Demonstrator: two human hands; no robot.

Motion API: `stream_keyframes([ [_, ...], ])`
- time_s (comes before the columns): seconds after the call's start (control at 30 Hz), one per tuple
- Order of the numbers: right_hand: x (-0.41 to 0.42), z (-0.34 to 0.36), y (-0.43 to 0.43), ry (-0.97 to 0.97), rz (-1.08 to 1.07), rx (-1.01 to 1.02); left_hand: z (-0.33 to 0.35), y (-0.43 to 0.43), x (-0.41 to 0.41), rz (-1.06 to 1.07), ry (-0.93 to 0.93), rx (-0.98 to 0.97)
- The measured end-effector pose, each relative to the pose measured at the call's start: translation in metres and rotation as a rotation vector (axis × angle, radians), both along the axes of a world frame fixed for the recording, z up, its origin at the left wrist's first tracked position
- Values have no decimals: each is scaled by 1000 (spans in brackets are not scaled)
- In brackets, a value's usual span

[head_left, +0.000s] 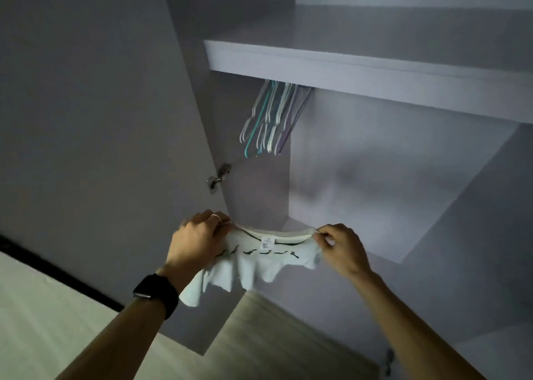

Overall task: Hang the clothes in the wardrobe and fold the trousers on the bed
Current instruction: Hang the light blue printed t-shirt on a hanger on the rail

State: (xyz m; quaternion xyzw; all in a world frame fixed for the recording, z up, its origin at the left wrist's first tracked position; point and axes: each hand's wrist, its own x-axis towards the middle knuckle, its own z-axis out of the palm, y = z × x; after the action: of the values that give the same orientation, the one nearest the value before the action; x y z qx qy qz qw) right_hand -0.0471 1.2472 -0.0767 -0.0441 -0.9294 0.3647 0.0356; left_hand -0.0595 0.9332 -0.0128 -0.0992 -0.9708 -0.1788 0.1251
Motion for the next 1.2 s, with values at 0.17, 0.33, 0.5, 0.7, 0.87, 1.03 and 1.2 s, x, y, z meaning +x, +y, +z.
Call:
stream_keyframes([
  [0.17,-52,39,-39,-55,219,23,60,-26,2,40,346,-315],
  [0.33,-116,84,-63,-61,156,-28,97,-43,-19,63,302,-597],
  [0.5,-193,110,-76,-60,-97,-171,108,-54,-71,131,224,-944],
  [0.7,-270,99,-91,-38,-238,-322,84,-91,-108,80,482,-992],
  [0.87,-299,79,-91,127,-297,-243,71,-101,-130,76,649,-1020],
  [1.03,-284,74,-88,149,-373,-196,51,-104,-133,153,604,-1060],
  [1.2,-263,92,-76,260,-488,17,36,-103,-122,97,577,-907],
])
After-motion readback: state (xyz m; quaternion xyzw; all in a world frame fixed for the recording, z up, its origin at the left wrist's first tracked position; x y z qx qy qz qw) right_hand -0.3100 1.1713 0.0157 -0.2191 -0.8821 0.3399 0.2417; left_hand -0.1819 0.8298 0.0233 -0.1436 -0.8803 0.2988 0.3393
